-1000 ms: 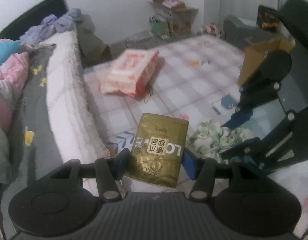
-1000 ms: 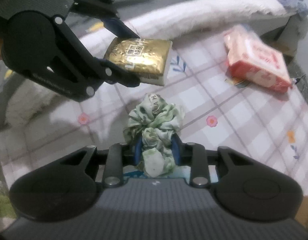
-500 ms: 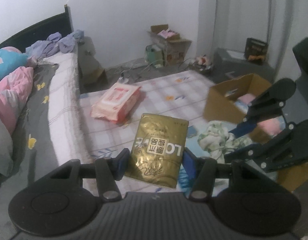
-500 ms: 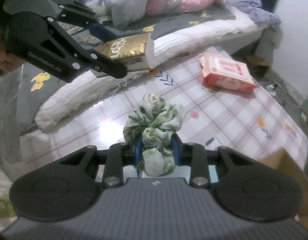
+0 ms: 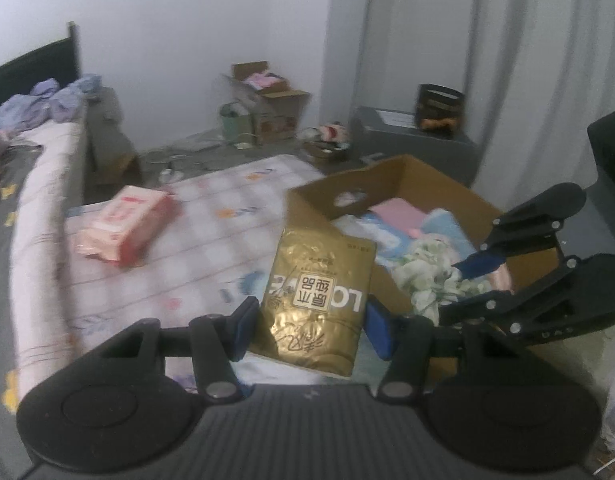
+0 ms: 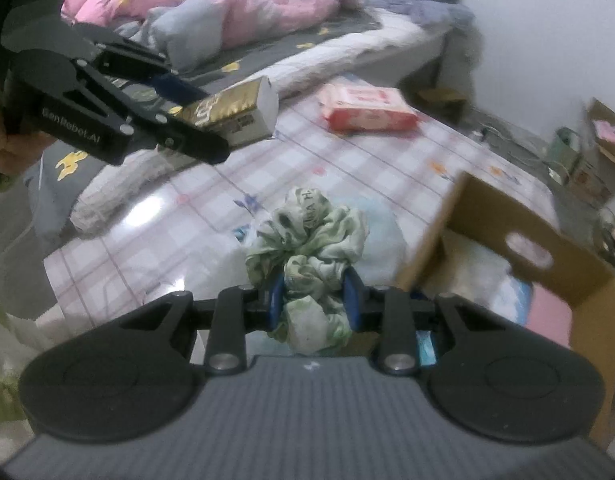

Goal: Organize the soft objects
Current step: 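Carry the snack packet and green scrunchie over the box with both tools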

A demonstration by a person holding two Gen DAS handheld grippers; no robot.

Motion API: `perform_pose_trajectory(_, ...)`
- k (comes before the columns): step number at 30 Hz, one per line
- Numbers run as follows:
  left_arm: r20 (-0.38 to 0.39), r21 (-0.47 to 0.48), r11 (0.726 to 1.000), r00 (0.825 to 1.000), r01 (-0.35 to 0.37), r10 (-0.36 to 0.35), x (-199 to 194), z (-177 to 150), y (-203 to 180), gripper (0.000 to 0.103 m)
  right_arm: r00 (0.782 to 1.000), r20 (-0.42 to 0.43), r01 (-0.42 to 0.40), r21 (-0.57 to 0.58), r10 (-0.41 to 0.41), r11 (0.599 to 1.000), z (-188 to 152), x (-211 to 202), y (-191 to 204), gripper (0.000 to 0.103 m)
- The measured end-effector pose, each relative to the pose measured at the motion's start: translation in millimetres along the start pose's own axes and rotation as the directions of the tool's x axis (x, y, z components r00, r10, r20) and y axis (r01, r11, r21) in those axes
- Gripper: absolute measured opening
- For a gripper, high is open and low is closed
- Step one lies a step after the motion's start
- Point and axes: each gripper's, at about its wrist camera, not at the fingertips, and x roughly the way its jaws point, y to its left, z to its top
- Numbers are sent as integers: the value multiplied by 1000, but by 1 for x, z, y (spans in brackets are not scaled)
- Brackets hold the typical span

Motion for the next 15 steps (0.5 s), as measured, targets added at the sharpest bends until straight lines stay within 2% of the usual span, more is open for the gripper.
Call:
perform_pose_trajectory(9, -32, 52, 991, 992, 125, -124, 41, 3, -66, 57, 996, -12, 91, 101, -90, 991, -65, -42, -30, 30)
perform_pose_trajectory(15, -61, 73, 980, 982, 184, -180, 68, 6, -94, 57, 991, -43, 131, 155, -126, 979, -98, -54, -49, 30)
